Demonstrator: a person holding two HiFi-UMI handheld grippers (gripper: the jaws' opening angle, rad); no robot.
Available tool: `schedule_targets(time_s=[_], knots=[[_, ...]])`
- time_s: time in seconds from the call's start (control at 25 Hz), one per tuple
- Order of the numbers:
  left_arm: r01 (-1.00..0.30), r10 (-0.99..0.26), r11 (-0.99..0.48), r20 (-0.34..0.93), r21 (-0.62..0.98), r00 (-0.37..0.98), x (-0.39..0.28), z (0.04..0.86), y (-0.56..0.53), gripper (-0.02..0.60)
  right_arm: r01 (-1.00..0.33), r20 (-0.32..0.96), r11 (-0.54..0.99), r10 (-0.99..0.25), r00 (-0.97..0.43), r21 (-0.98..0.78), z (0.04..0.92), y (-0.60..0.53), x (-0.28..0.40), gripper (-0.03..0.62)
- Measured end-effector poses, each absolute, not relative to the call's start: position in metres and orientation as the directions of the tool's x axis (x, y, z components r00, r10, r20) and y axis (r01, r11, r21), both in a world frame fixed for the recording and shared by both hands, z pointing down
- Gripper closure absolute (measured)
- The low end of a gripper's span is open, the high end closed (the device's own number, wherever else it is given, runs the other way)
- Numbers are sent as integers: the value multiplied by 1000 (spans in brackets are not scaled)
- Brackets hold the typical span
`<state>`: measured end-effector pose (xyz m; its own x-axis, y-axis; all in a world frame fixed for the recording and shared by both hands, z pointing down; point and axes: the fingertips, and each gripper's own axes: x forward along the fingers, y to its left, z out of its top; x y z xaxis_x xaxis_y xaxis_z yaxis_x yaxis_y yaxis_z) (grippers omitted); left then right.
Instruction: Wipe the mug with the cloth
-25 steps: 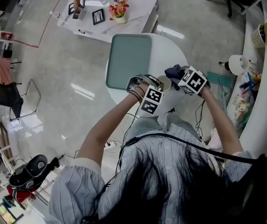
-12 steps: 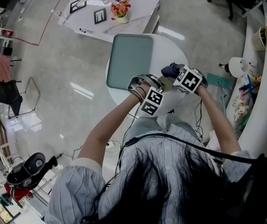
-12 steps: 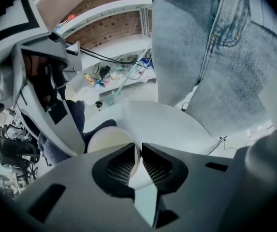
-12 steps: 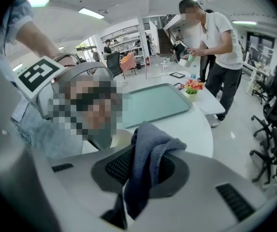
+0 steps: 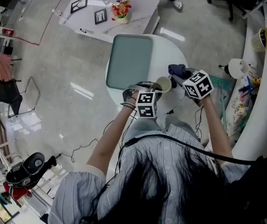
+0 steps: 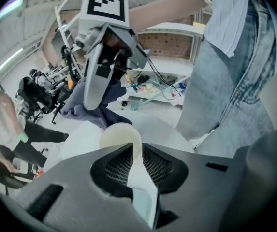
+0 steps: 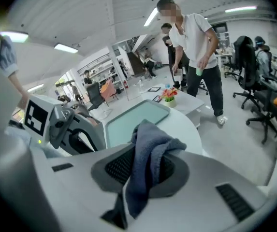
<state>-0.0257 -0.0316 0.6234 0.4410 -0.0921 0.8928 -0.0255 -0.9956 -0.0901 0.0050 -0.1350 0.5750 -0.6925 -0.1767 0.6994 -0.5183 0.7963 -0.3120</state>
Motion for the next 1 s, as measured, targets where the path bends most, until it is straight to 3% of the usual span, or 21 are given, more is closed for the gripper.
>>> schedule_targets(time_s=[0.48,1.0], knots=[[-474,-318,-880,793,-43,520,-36,584,-37,537,-605,623,725,-315,-716,-329,541,-113,31,514],[-715,-538,-694,720,-83,438,-44,540,-26,537,-502,541,783,-259,-801,-368,512,-59,21,514]])
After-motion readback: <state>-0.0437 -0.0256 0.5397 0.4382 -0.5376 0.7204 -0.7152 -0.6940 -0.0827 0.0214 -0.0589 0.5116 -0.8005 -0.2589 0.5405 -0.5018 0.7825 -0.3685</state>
